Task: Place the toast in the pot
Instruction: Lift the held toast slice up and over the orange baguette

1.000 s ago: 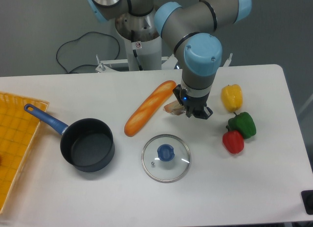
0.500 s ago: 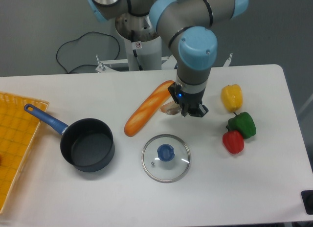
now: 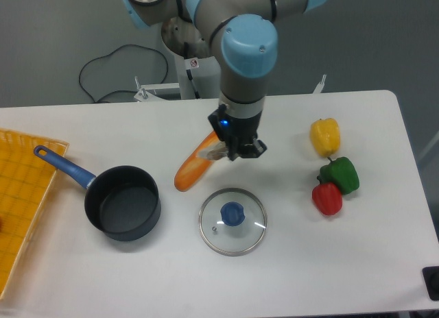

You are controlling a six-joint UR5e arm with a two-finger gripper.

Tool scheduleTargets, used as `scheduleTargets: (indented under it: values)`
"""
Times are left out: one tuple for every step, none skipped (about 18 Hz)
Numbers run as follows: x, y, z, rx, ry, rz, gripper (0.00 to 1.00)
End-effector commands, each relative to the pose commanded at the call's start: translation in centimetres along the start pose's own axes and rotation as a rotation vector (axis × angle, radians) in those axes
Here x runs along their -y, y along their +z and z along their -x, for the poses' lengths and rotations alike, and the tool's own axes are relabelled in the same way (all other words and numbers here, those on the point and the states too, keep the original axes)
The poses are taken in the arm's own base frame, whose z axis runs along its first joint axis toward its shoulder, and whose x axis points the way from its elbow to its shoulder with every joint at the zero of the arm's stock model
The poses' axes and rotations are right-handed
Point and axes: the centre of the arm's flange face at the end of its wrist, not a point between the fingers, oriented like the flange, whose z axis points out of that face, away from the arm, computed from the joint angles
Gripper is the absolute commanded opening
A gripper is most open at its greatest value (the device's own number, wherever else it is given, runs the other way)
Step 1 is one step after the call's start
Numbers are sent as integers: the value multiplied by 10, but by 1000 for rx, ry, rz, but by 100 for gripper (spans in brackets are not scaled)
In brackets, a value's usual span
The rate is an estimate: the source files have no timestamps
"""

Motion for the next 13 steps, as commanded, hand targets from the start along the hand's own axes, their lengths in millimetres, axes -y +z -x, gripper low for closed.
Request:
scheduleTargets:
  values:
    - [4,1,-3,-8,6,-9,0]
    - [7,1,-5,-11,10,-19,0]
    - [10,1,-7,-15,15,-27,0]
    - [15,1,-11,-18,24,-37,0]
    - [18,1,-13,-21,29,-42,0]
    - [22,1,-16,-25,35,-53,0]
    - [25,0,-18,-27,34,-64,0]
    - [29,-4,-23,-27,26,-77,0]
    - [33,-6,-27,-25,18,-81,0]
    - [37,-6,-30,-24,20,-84,0]
    - [43,-7,-34,-24,32,-85,0]
    - [46,-8,-37,-22,41,-88,0]
    - [49,-9,-38,-23,44,-95,0]
